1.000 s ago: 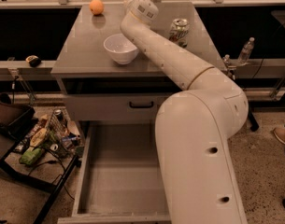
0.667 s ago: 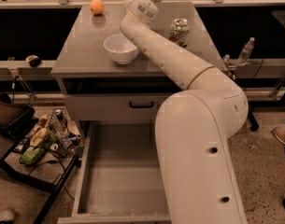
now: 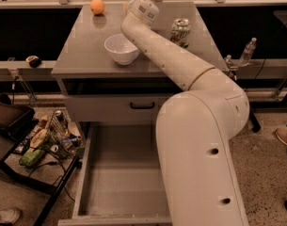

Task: Pick blue plastic bottle from middle drawer and place on counter

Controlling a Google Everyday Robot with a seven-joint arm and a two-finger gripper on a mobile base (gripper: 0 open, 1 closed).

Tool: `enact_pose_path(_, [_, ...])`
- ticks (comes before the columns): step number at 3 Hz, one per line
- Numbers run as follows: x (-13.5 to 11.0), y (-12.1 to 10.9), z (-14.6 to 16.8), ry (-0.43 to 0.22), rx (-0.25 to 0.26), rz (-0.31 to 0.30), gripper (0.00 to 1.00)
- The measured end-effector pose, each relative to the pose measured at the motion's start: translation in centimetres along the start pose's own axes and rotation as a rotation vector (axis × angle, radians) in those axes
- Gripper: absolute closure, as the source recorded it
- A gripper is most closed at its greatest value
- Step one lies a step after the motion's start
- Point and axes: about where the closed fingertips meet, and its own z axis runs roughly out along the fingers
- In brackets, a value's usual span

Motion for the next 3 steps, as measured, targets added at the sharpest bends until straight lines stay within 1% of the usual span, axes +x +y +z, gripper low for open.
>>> enact_pose_path(1, [0.0,0.0,0.0,0.0,0.0,0.0,0.0])
enact_pose_path(2, [0.0,0.0,0.0,0.0,0.0,0.0,0.0])
enact_pose_path(3, [-2.9,-0.9,-2.1,-0.025,-0.022,-0.019,0.0])
